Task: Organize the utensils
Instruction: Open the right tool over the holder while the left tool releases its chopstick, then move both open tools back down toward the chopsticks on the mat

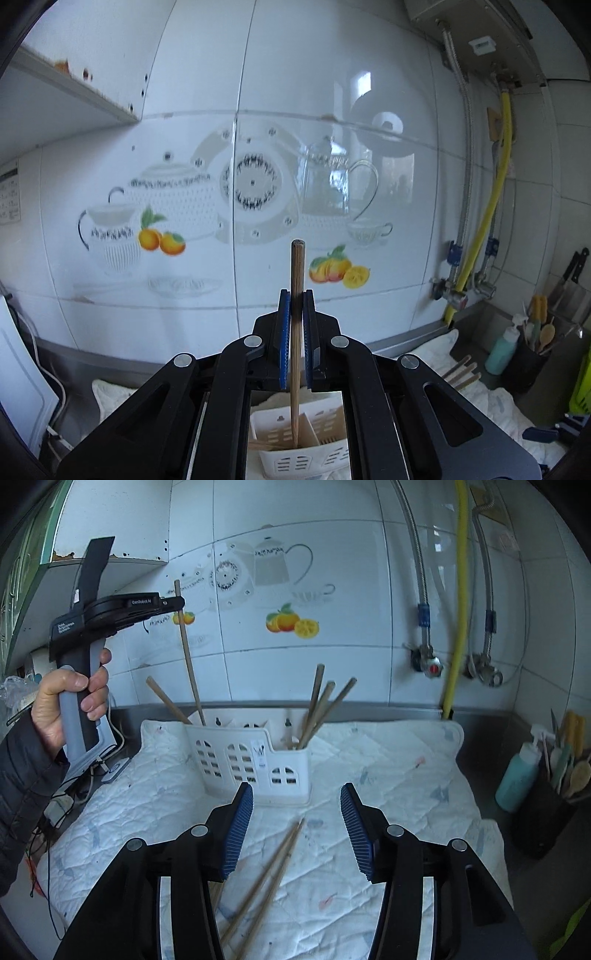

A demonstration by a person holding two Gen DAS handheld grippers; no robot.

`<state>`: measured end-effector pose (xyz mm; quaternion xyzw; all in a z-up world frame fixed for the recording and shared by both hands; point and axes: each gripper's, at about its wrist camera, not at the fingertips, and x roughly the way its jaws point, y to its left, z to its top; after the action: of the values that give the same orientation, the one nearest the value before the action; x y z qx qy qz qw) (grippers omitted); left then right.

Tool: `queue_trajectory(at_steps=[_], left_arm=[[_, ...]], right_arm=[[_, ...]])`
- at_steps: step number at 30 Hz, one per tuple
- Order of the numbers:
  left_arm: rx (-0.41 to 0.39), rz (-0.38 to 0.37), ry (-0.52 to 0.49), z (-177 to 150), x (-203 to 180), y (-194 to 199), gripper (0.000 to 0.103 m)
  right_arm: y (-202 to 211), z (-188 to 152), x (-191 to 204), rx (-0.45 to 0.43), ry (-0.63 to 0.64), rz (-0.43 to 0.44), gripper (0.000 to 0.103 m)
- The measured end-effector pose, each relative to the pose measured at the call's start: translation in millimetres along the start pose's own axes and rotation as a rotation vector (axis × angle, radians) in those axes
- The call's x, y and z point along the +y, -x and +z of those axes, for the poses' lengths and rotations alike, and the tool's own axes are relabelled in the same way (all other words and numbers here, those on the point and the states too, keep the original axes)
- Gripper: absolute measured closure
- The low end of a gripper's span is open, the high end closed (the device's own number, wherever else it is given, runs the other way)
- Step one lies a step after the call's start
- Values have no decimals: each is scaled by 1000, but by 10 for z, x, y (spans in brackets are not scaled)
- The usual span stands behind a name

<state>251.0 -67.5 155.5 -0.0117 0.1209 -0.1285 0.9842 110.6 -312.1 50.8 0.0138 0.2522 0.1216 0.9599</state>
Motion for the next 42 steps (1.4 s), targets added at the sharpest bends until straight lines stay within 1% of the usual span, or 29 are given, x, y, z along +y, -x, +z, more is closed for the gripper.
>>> queue_trajectory(at_steps=[2, 5, 7, 9, 11, 12, 14, 16, 18, 19, 21, 24, 25, 27, 29, 32, 34, 37, 39, 42], left_arm=[[21, 0, 15, -66, 41, -55, 98], [53, -19, 38, -146, 96, -103, 98], [69, -29, 37, -189, 107, -112, 98], [80, -24, 30, -222, 105, -110, 98], [84, -29, 25, -243, 101, -81, 97], [84, -24, 23, -250, 101, -63, 95], [88, -40, 23, -250, 103, -18, 94], [86, -35, 12, -243, 90, 52, 92], [81, -38, 14, -230, 88, 150, 81], [77, -35, 12, -227, 87, 208, 78], [70, -38, 13, -234, 91, 329, 69], [63, -32, 13, -284, 100, 536, 61], [68, -36, 16, -322, 109, 616, 59], [70, -22, 7, -393, 117, 739, 51], [88, -12, 5, -504, 131, 866, 47], [117, 6, 14, -698, 186, 1022, 41], [145, 17, 18, -845, 223, 1101, 40], [188, 44, 18, -1061, 263, 1205, 36], [206, 72, 21, -1189, 287, 1266, 31], [244, 83, 31, -1396, 317, 1349, 29]], right_arm=[[8, -48, -13, 5, -8, -2, 55], [27, -98, -18, 11, -17, 1, 55], [29, -126, -9, 14, -19, 2, 55], [17, -163, 13, 24, -17, 2, 55], [6, -204, 34, 36, -22, 9, 55], [4, -230, 45, 41, -25, 12, 55], [1, -285, 70, 53, -25, 11, 55], [9, -351, 98, 64, -20, 7, 55], [2, -420, 125, 79, -14, 3, 55], [-1, -461, 140, 91, -13, 4, 55], [1, -541, 162, 106, -11, 1, 55], [0, -675, 176, 135, -29, 12, 56], [3, -719, 187, 141, -31, 12, 57], [6, -806, 206, 158, -36, 15, 61], [4, -896, 230, 174, -50, 20, 66], [-16, -1018, 275, 195, -64, 23, 68], [-45, -1093, 308, 209, -75, 28, 71], [-111, -1217, 366, 234, -86, 28, 74], [-169, -1277, 387, 249, -98, 22, 77], [-258, -1344, 396, 267, -123, 22, 80]])
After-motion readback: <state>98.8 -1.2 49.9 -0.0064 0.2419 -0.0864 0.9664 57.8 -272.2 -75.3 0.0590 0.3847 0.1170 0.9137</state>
